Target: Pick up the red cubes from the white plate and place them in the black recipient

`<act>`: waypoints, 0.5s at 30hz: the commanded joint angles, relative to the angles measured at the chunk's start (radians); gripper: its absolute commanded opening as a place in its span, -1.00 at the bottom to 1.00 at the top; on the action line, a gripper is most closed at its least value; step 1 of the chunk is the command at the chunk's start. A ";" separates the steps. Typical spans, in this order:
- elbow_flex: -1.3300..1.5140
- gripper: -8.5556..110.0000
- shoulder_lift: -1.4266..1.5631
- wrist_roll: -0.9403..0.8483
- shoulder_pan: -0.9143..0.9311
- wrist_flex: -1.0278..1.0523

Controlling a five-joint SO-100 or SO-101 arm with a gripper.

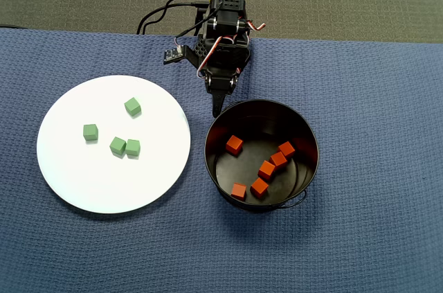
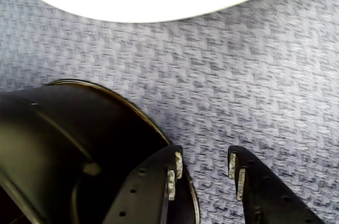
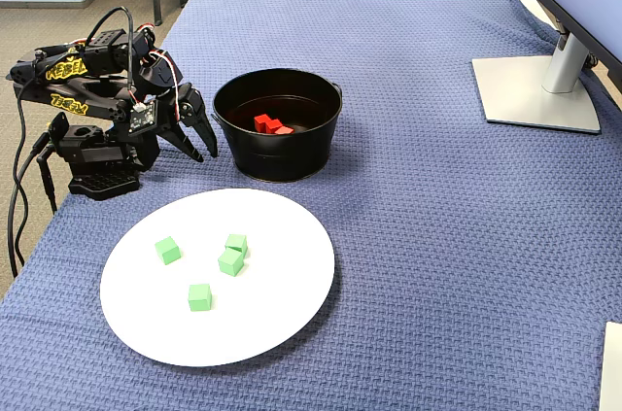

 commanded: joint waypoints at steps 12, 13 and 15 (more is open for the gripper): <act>0.008 -0.86 0.020 0.002 -0.032 -0.006; 0.008 -0.86 0.020 0.000 -0.034 -0.006; 0.008 -0.86 0.020 0.000 -0.037 -0.006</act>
